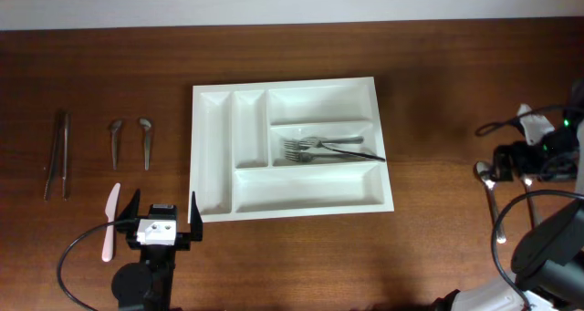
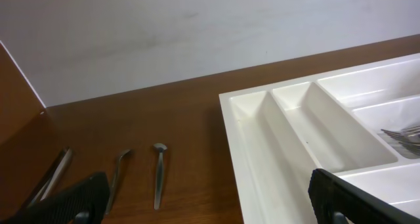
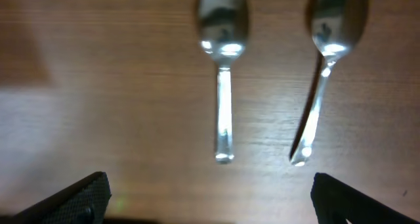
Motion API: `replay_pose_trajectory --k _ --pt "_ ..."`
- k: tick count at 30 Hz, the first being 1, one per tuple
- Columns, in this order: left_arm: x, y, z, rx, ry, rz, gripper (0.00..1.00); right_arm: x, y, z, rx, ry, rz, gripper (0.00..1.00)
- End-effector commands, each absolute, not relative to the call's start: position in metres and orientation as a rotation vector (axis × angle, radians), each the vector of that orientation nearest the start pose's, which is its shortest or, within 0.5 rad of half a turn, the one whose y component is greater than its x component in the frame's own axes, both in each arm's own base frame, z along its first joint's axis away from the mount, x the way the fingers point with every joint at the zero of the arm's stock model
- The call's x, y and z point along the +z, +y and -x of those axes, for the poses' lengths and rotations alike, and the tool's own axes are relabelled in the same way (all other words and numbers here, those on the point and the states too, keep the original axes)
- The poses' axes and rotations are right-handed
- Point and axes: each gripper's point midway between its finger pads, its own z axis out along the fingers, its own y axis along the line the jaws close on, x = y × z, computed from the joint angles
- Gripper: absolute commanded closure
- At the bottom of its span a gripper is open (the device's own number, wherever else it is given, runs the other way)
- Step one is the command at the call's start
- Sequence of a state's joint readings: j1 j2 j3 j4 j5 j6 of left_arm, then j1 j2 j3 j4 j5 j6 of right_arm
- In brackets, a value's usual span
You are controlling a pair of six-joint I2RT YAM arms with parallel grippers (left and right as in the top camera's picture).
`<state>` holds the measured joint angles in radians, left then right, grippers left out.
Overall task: Pack container
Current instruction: 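Move the right gripper back over the silver spoons at right, then lower the right gripper and grasp a silver spoon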
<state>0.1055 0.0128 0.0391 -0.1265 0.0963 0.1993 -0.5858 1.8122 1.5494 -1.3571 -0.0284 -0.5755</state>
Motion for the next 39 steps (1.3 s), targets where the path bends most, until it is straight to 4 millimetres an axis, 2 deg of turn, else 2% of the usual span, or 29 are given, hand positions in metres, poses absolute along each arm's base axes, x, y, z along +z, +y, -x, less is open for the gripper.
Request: replay_pose_trajectory --k 1,6,8,11,14,17,28,33,39 --pt "0.158 0.011 -0.243 0.171 1.664 -0.155 0.01 0.103 -0.182 -0.263 0.125 3.170 -0.024 0.01" --pt "0.158 0.011 -0.243 0.171 1.664 -0.155 0.01 0.091 -0.187 -0.263 0.094 3.166 -0.031 0.01" --pt "0.158 0.011 -0.243 0.171 1.664 -0.155 0.01 0.085 -0.195 -0.260 0.020 3.183 -0.034 0.01" --pt "0.158 0.011 -0.243 0.171 1.664 -0.155 0.01 0.076 -0.196 -0.259 0.002 3.185 -0.032 0.02" --pt "0.158 0.011 -0.243 0.171 1.664 -0.155 0.01 0.065 -0.207 -0.249 -0.106 3.234 -0.032 0.01" --pt "0.158 0.011 -0.243 0.171 1.664 -0.155 0.01 0.054 -0.203 -0.247 -0.076 3.240 -0.030 0.01" --pt "0.158 0.011 -0.243 0.171 1.664 -0.155 0.01 0.041 -0.210 -0.262 -0.113 3.183 -0.016 0.02" --pt "0.158 0.011 -0.243 0.171 1.664 -0.155 0.01 0.026 -0.202 -0.265 -0.075 3.216 -0.019 0.01" --pt "0.158 0.011 -0.243 0.171 1.664 -0.155 0.01 0.016 -0.188 -0.276 -0.106 3.242 0.087 0.01"
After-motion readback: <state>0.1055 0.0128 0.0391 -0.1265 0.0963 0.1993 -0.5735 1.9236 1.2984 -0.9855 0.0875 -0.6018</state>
